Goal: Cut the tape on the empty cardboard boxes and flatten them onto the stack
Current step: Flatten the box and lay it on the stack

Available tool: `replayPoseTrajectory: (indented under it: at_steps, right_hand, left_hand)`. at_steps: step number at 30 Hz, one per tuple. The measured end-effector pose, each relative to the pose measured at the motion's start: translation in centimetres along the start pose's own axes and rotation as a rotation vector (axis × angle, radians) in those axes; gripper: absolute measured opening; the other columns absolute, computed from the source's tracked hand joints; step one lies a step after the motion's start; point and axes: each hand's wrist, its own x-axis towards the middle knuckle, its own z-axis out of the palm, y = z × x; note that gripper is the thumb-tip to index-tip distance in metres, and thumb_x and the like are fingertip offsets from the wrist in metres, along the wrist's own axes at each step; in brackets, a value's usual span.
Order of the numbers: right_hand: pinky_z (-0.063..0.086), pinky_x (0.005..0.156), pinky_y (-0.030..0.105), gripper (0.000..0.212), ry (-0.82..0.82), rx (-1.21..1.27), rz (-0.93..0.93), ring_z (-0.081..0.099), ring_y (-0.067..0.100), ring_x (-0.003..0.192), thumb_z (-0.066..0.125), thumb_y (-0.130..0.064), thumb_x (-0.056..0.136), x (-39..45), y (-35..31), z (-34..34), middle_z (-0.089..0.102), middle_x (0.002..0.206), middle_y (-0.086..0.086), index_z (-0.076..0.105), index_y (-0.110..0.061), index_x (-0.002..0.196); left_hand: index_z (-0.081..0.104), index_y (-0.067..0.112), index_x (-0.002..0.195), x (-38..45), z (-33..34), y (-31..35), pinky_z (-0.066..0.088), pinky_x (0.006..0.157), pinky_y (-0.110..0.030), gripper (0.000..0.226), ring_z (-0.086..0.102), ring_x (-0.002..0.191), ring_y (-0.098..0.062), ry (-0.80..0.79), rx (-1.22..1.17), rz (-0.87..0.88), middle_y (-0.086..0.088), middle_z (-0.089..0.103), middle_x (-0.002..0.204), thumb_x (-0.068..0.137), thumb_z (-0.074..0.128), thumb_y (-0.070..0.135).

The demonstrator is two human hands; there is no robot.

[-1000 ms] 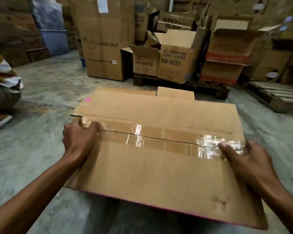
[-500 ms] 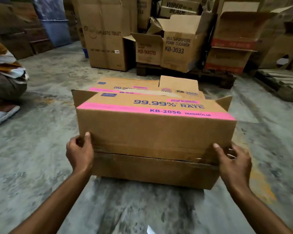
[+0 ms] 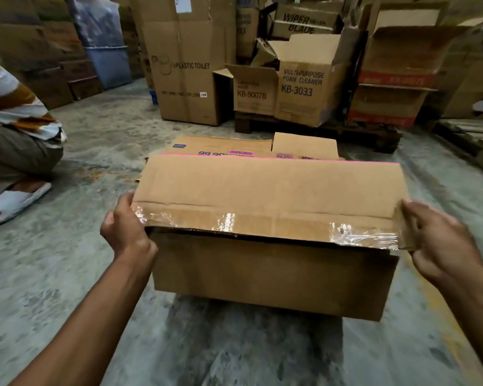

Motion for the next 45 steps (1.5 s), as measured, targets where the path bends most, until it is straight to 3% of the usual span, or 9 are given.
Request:
replayPoseTrajectory:
  at_steps: [7, 9, 11, 15, 23, 31, 38, 42, 45]
  right_hand:
    - [0.059, 0.058, 0.026, 0.036, -0.320, 0.480, 0.096, 0.072, 0.011, 0.077, 0.044, -0.037, 0.096, -2.6, 2.1, 1.4, 0.075, 0.080, -0.006, 0.074, -0.023, 0.084]
    - [0.055, 0.048, 0.023, 0.013, -0.414, 0.103, 0.001, 0.067, 0.018, 0.097, 0.055, -0.029, 0.092, -3.5, 4.4, 2.5, 0.073, 0.091, -0.014, 0.065, -0.025, 0.097]
    - [0.021, 0.088, 0.000, 0.019, -0.493, -0.641, -0.189, 0.054, 0.012, 0.111, 0.042, -0.029, 0.099, -4.4, 6.7, 3.6, 0.061, 0.102, -0.021, 0.059, -0.028, 0.106]
    - [0.049, 0.081, 0.036, 0.044, -0.786, -1.096, -0.364, 0.064, 0.017, 0.095, 0.035, -0.050, 0.093, -5.4, 8.6, 4.2, 0.069, 0.099, -0.001, 0.067, -0.021, 0.104]
    - [0.035, 0.060, 0.030, 0.058, -0.672, -1.897, -0.695, 0.062, 0.028, 0.098, 0.037, -0.043, 0.098, -2.4, 7.3, 7.1, 0.064, 0.115, 0.010, 0.015, -0.026, 0.148]
    - [0.029, 0.067, 0.024, 0.039, -0.791, -1.635, -0.773, 0.058, 0.023, 0.091, 0.032, -0.036, 0.100, -3.2, 6.2, 5.2, 0.062, 0.106, 0.005, 0.033, -0.021, 0.136]
    - [0.028, 0.042, 0.019, 0.021, -0.560, -1.634, -0.949, 0.043, 0.012, 0.044, 0.042, -0.042, 0.094, -4.4, 2.1, 2.1, 0.045, 0.057, -0.001, 0.029, -0.027, 0.099]
    - [0.040, 0.050, 0.020, 0.048, -0.269, -1.426, -0.870, 0.055, 0.021, 0.073, 0.065, -0.012, 0.082, -4.6, 0.8, -0.4, 0.044, 0.124, 0.014, 0.039, -0.023, 0.121]
    - [0.050, 0.053, 0.028, 0.109, -0.254, -1.115, -0.739, 0.060, 0.027, 0.071, 0.060, 0.006, 0.080, -5.1, 0.8, -1.5, 0.012, 0.159, 0.005, -0.012, -0.040, 0.147]
  left_hand:
    - [0.069, 0.034, 0.097, -8.4, 2.1, -3.0, 0.042, 0.096, -0.023, 0.021, 0.059, 0.107, 0.002, -0.504, 0.108, 0.151, 0.006, 0.066, 0.113, 0.085, 0.055, 0.045]
    - [0.061, 0.037, 0.086, -9.9, 2.0, -3.3, 0.040, 0.078, -0.008, 0.012, 0.056, 0.081, 0.022, -0.621, 0.253, 0.206, 0.024, 0.064, 0.089, 0.080, 0.056, 0.046]
    - [0.053, 0.037, 0.086, -10.5, 1.6, -3.4, 0.037, 0.074, -0.009, 0.034, 0.052, 0.080, 0.020, -0.700, 0.376, 0.223, 0.025, 0.055, 0.089, 0.064, 0.051, 0.063]
    - [0.047, 0.038, 0.099, -9.1, 1.3, -3.5, 0.035, 0.074, 0.004, 0.048, 0.048, 0.088, 0.027, -0.763, 0.500, 0.403, 0.019, 0.053, 0.101, 0.062, 0.058, 0.064]
    - [0.040, -0.003, 0.133, -5.2, 3.3, -5.3, 0.038, 0.100, -0.046, 0.082, 0.044, 0.121, -0.040, -0.556, 0.964, 0.937, -0.025, 0.049, 0.126, 0.074, 0.074, 0.042]
    - [0.022, 0.002, 0.143, -0.6, 4.6, -8.4, 0.026, 0.105, -0.064, 0.091, 0.025, 0.133, -0.053, -0.588, 1.275, 1.002, -0.036, 0.030, 0.144, 0.071, 0.071, 0.027]
    - [0.008, 0.005, 0.150, -1.3, 6.2, -5.3, 0.018, 0.117, -0.034, 0.103, 0.018, 0.141, -0.032, -0.612, 0.951, 0.724, -0.019, 0.017, 0.155, 0.065, 0.066, -0.006]
    - [0.040, 0.010, 0.138, -1.5, 4.3, -2.1, 0.045, 0.101, -0.045, 0.055, 0.049, 0.122, -0.030, -0.413, 0.842, 0.497, -0.015, 0.050, 0.134, 0.085, 0.051, 0.001]
    - [0.040, 0.010, 0.136, -3.9, 0.9, -2.6, 0.044, 0.093, -0.042, 0.039, 0.050, 0.119, -0.033, -0.366, 0.935, 0.208, -0.016, 0.052, 0.133, 0.099, 0.042, 0.021]
